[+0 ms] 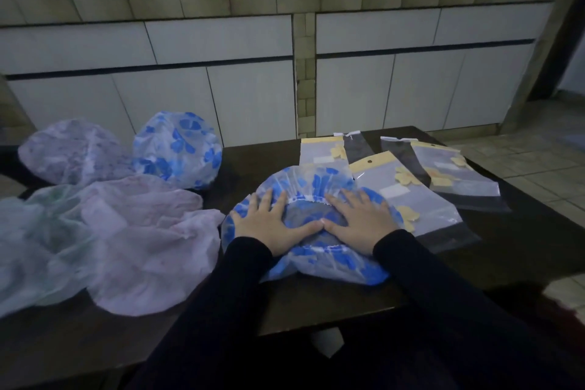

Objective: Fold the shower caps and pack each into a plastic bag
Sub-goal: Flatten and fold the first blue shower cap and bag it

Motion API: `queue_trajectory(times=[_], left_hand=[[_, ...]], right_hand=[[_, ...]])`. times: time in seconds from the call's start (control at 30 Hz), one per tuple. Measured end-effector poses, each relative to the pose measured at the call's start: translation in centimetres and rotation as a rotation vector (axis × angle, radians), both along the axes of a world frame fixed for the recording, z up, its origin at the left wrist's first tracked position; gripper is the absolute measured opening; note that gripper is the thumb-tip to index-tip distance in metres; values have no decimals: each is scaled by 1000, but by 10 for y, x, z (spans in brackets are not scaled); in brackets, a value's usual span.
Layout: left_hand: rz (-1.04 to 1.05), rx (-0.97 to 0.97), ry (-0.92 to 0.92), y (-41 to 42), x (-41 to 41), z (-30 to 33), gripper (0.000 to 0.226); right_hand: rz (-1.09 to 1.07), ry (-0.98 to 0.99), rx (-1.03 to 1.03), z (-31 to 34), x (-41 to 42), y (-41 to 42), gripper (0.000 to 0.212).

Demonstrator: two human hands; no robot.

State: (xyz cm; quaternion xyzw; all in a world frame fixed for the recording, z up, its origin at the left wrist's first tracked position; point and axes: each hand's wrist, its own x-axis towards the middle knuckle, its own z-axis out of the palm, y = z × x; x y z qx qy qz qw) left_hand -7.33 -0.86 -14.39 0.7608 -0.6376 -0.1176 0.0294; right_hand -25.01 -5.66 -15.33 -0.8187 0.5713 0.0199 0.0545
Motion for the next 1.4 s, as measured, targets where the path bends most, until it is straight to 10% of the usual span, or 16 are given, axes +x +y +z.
queue_trajectory(times=[0.27, 0.47, 0.77, 1.17, 1.4], left_hand=[[-134, -455, -110, -11, -19, 45, 48], [-50, -27, -47, -29, -4, 3, 90], [-123, -450, 42, 1, -8, 20, 53], [-229, -41, 77, 52, 11, -6, 111], [-208, -463, 210, 51, 10, -11, 65]], right_hand=[[74, -209, -282, 42, 21, -11, 47], [97, 19, 31, 4, 19, -30, 70], [85, -332, -393, 25, 10, 11, 45], [155, -117, 121, 10, -26, 53, 100], [331, -657, 106, 19, -53, 64, 44]])
